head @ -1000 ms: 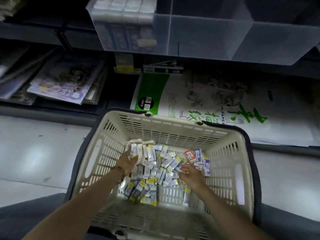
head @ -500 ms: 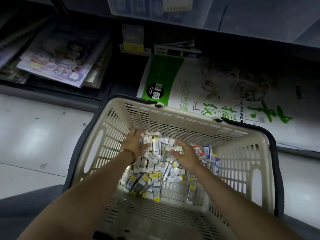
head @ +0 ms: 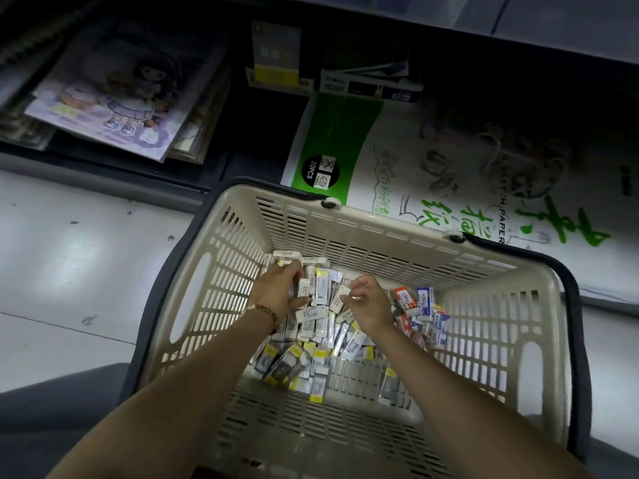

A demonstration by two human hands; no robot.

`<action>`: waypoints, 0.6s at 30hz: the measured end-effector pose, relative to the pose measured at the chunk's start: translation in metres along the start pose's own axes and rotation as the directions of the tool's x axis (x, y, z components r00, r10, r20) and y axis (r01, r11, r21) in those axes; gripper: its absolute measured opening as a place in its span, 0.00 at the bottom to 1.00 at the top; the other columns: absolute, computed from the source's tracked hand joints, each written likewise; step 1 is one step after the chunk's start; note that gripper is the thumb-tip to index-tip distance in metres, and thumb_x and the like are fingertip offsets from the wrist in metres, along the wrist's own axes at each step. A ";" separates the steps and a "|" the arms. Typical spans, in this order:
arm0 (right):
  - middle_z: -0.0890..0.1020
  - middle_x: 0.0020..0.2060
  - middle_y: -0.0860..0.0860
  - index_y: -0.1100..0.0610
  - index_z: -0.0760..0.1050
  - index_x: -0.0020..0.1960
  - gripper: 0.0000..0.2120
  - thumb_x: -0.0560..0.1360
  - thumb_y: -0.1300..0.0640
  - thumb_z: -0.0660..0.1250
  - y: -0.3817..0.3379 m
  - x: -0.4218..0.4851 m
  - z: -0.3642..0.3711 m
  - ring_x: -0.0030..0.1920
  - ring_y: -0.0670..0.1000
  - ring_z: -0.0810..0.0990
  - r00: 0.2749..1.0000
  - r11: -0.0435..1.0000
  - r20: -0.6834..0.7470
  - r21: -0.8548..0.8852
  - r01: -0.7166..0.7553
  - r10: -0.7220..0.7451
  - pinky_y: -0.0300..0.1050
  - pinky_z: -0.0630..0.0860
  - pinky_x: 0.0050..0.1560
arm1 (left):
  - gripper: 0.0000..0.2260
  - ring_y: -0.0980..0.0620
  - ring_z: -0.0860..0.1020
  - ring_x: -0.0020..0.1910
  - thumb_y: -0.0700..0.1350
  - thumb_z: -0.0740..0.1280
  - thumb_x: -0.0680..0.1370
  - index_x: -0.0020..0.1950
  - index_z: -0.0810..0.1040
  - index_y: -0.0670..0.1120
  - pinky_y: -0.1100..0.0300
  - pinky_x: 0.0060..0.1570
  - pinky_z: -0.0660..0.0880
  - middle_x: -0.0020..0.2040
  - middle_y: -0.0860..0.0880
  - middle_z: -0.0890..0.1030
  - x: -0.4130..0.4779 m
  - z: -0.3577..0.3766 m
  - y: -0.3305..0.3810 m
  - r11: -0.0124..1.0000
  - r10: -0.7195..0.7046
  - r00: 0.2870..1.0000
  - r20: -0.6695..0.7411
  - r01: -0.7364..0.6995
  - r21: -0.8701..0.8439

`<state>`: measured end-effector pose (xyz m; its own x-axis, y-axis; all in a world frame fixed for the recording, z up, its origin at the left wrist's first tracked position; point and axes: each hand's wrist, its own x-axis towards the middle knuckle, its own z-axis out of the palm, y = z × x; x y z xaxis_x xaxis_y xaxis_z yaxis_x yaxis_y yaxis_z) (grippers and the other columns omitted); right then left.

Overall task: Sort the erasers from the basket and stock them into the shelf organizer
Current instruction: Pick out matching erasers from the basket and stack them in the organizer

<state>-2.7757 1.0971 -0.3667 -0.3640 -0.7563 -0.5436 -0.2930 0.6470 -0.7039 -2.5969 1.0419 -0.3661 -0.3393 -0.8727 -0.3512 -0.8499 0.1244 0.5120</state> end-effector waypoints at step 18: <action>0.72 0.67 0.54 0.58 0.73 0.66 0.17 0.78 0.58 0.64 -0.014 -0.035 0.008 0.69 0.52 0.68 0.884 0.980 0.461 -0.127 0.155 -0.080 0.44 0.65 0.68 | 0.07 0.52 0.81 0.39 0.42 0.71 0.73 0.50 0.78 0.44 0.60 0.36 0.78 0.42 0.46 0.83 -0.022 -0.033 -0.009 0.484 -0.195 0.819 0.540 0.559 -0.673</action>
<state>-2.7519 1.1134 -0.3415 0.1094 -0.7650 -0.6347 -0.4555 0.5290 -0.7160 -2.5686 1.0441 -0.3378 -0.3301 -0.4839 -0.8105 -0.3299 -0.7453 0.5793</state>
